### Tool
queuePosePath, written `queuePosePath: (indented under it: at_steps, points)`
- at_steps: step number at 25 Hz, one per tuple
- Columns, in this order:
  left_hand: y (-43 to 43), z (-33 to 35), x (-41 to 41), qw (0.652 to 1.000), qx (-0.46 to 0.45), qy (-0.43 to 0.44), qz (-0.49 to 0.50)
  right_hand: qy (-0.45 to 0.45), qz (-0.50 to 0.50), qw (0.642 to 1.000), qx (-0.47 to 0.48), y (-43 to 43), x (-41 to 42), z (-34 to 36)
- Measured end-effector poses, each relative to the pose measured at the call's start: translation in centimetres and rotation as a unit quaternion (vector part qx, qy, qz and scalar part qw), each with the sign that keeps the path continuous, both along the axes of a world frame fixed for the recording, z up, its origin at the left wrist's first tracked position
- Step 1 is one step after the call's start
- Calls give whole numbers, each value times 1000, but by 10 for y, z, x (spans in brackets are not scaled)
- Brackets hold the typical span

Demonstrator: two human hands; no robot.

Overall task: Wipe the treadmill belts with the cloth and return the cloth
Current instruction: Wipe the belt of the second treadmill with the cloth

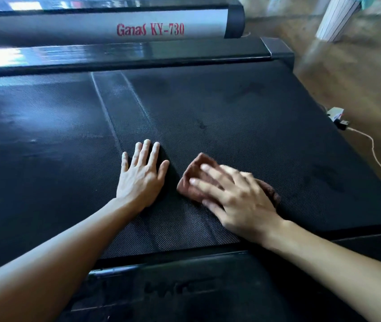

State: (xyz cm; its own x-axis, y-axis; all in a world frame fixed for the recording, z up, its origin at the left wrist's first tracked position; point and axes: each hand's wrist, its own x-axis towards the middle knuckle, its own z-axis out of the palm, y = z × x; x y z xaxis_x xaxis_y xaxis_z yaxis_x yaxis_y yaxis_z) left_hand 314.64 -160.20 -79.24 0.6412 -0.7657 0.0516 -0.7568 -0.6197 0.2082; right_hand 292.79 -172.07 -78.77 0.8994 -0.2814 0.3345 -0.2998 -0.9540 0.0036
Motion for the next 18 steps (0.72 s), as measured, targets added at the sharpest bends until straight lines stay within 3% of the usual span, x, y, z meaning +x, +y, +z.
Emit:
queuePosePath:
  at_steps: [2, 5, 6, 7, 9, 11, 13, 15, 16, 18]
  points:
    - [0, -1, -1, 1000, -5, -4, 0, 33, 69, 997, 0, -21, -3, 9]
    - [0, -2, 0, 1000, -5, -6, -1, 43, -201, 974, 90, -50, 25, 12]
    - [0, -2, 0, 1000, -7, -5, -1, 41, -239, 966, 90, -46, 32, 11]
    - [0, -2, 0, 1000, -10, -5, 1, 25, -208, 975, 70, -37, 34, 11]
    - [1, -2, 1, 1000, -18, -9, 5, 33, -21, 999, 19, -25, 21, 9]
    - [0, -3, 1, 1000, -24, -12, 4, 60, 79, 995, 24, -41, 10, 16]
    - [-1, -4, 1, 1000, -22, -12, 2, 94, -53, 990, 90, -63, 26, 25]
    - [0, -4, 2, 1000, -24, -9, 2, 141, -219, 951, 166, -72, 58, 31]
    - [-1, -3, 3, 1000, -26, -9, 1, 148, -240, 945, 167, -67, 71, 33]
    - [0, -3, 3, 1000, -25, -11, 0, 107, -150, 976, 117, -50, 78, 27]
